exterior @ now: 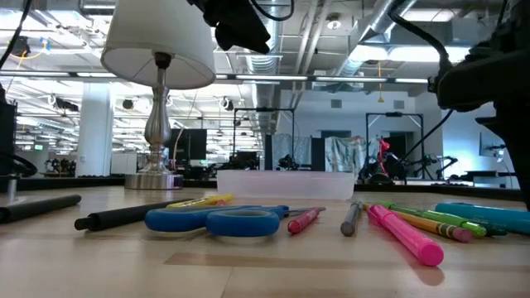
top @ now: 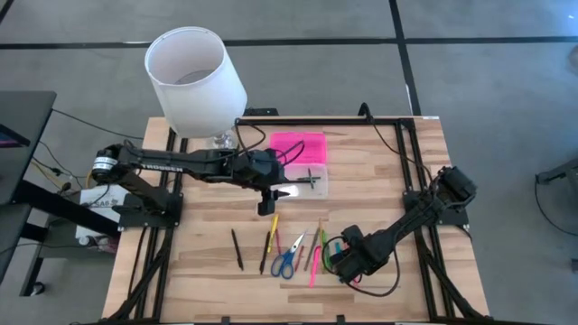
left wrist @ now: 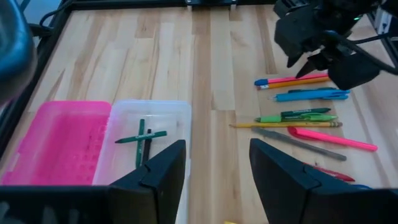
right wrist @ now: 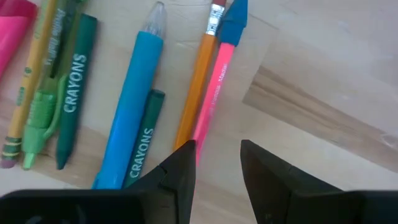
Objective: Pick & place school supplies into a supply box
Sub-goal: Put the pink pencil into the pink supply box
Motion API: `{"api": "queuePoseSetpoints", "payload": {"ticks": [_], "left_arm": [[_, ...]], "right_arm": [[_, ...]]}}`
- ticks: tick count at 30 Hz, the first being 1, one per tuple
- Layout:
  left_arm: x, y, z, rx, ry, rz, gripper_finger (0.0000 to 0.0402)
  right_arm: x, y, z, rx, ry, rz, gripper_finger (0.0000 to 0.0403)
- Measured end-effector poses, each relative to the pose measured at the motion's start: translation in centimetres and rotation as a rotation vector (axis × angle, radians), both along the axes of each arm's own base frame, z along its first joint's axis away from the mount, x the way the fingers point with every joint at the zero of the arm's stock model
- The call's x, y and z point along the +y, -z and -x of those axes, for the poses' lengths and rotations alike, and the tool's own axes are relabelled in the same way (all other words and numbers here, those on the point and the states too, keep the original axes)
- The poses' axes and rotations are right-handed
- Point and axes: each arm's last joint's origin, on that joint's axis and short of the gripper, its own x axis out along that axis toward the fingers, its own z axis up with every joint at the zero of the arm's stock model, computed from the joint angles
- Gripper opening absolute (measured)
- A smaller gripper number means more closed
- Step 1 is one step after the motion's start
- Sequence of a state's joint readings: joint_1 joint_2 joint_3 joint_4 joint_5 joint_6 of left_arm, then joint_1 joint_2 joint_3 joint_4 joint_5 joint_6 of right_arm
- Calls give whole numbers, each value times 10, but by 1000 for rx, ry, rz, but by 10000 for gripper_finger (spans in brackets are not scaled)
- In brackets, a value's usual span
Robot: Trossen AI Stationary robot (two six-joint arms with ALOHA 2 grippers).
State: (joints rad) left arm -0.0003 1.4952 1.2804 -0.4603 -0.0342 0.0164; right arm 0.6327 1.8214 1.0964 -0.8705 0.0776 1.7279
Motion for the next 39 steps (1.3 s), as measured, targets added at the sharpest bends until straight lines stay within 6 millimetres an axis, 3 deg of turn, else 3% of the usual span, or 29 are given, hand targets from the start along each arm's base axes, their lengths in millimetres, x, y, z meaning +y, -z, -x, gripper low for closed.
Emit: {"api": "queuePoseSetpoints", "payload": {"ticks": [14, 22, 28, 35, 39], "left_arm": [[-10, 0, 0, 4, 14, 19, 173], [-16, 0, 1, 5, 22, 27, 173], [-21, 0, 1, 5, 33, 34, 173], [-23, -9, 7, -33, 19, 30, 173], [-21, -17, 12, -63, -3, 15, 173]], "right_arm": [[-1, 5, 3, 5, -13, -11, 118], [8, 10, 15, 67, -26, -80, 114], [10, 16, 20, 57, -2, -106, 80], [10, 17, 21, 70, -4, -105, 11], [9, 17, 21, 78, -15, -101, 13]]}}
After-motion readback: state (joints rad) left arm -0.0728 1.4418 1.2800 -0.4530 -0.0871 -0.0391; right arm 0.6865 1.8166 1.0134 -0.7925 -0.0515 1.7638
